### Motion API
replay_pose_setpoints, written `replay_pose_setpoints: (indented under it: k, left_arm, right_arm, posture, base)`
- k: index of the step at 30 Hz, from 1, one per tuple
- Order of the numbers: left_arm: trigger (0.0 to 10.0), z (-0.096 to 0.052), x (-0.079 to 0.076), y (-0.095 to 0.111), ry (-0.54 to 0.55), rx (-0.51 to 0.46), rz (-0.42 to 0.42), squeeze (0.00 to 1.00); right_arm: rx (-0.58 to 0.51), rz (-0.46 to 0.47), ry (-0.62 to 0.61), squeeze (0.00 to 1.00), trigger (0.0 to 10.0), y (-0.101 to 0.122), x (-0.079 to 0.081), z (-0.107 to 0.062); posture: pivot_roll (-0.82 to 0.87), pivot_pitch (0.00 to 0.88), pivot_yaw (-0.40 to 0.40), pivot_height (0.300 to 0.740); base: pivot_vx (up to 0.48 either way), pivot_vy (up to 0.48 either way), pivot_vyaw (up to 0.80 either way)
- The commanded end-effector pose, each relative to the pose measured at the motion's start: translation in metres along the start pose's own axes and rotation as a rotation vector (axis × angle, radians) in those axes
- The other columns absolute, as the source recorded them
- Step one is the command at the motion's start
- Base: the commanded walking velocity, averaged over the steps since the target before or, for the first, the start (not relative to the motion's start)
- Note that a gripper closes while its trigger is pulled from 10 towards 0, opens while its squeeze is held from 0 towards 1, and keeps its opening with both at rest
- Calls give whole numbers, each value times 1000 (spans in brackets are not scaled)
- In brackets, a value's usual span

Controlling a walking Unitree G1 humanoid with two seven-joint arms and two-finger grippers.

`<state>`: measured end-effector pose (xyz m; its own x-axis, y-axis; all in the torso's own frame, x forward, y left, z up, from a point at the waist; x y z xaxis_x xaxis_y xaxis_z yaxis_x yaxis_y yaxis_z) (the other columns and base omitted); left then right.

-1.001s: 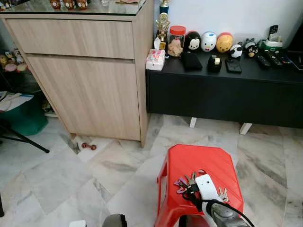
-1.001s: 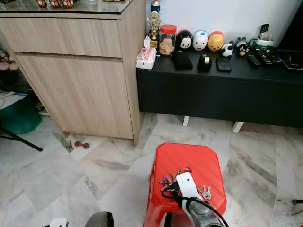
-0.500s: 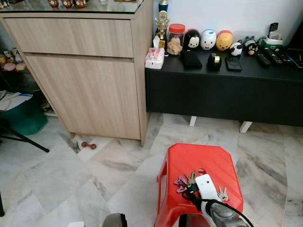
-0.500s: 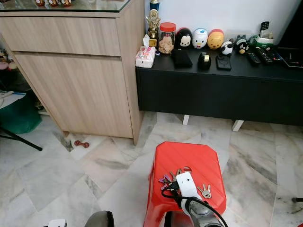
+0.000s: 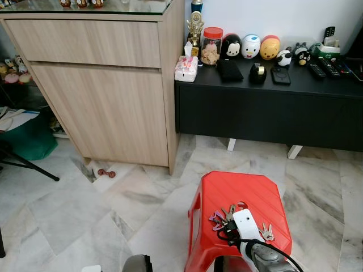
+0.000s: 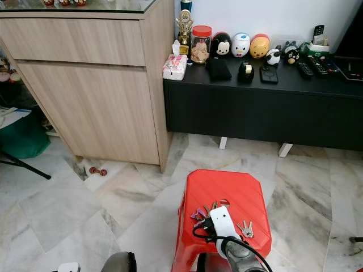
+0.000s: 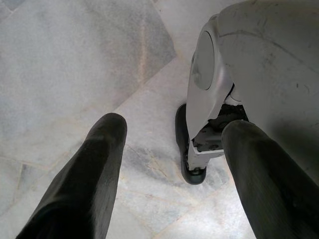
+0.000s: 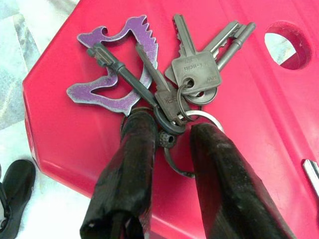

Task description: Hang keys on a hook

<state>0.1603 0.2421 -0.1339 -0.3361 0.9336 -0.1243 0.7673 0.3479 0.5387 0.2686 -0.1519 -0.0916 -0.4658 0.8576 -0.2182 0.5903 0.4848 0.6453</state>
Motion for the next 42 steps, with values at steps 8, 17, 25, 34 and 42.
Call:
replay_pose_setpoints:
  k: [8, 17, 25, 34, 42]
  left_arm:
    - [10000, -1, 1, -5, 4, 20, 18, 0]
    - [10000, 1, -2, -1, 2, 13, 21, 0]
    - [10000, 2, -4, 1, -2, 10, 21, 0]
    - [10000, 3, -8, 3, -9, 9, 22, 0]
    - [10000, 4, -10, 4, -12, 8, 20, 0]
  right_arm:
    - [38, 9, 1, 0, 0, -9, 1, -1]
    - [-57, 28, -76, 0, 0, 15, -16, 0]
    - [-96, -45, -228, 0, 0, 25, -43, -5]
    - [-232, -162, -370, 0, 0, 49, -60, -15]
    - [-338, -314, -511, 0, 0, 75, -74, -27]
  posture:
    - [76, 52, -38, 617]
    - [70, 35, -38, 617]
    - [58, 23, -40, 617]
    - [44, 12, -46, 617]
    - [41, 2, -53, 617]
  base:
    - [0, 0, 0]
    - [0, 0, 0]
    - [0, 0, 0]
    - [0, 0, 0]
    - [0, 0, 0]
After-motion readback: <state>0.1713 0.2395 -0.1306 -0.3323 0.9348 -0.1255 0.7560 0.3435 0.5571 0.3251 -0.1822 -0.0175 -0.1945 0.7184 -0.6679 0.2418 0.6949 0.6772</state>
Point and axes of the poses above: a point about 5 cm out from each wrist's last joint towards the gripper, its own z axis pointing out of the wrist towards the gripper, its own y axis along the axis of the wrist's last joint, x = y × z, the point moved 5 cm from there along z, pointing out of the wrist towards the gripper, and after that the axes turned 15 degrees about -z, right-handed, at the moved point
